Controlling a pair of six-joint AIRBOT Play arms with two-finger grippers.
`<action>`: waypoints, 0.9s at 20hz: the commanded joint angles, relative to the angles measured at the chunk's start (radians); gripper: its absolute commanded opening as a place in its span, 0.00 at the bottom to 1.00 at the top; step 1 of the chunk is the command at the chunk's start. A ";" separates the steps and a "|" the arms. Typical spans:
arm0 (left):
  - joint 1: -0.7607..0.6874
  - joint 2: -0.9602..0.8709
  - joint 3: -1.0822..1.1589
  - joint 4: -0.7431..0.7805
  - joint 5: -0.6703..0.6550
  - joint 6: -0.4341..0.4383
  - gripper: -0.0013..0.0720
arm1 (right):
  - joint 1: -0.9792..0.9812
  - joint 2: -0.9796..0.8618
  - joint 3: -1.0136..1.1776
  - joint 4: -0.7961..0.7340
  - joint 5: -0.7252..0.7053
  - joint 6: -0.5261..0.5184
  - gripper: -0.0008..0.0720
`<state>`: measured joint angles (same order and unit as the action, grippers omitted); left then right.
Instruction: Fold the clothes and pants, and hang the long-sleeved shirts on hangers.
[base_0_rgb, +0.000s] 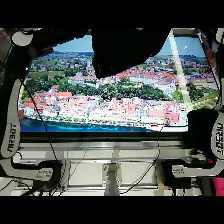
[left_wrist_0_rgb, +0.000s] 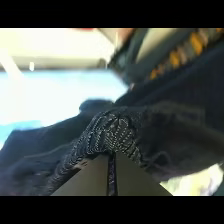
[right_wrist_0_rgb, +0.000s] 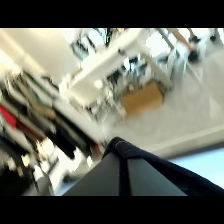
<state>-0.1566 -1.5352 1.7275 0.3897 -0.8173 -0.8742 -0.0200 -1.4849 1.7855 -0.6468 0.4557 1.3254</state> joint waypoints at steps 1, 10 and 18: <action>0.011 -0.018 0.018 0.269 -0.204 -0.114 0.03 | -0.042 -0.004 0.018 -0.133 0.341 0.037 0.02; -0.005 0.135 -0.346 0.397 -0.324 -0.087 0.03 | -0.054 0.257 -0.476 -0.296 0.623 0.153 0.02; -0.012 0.492 -0.991 0.496 -0.323 -0.087 0.03 | -0.054 0.563 -0.956 -0.408 0.691 0.266 0.02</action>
<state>-0.1650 -1.1599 0.9535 0.8585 -1.1343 -0.9627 -0.0738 -1.0035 0.9543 -1.0153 1.1015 1.5478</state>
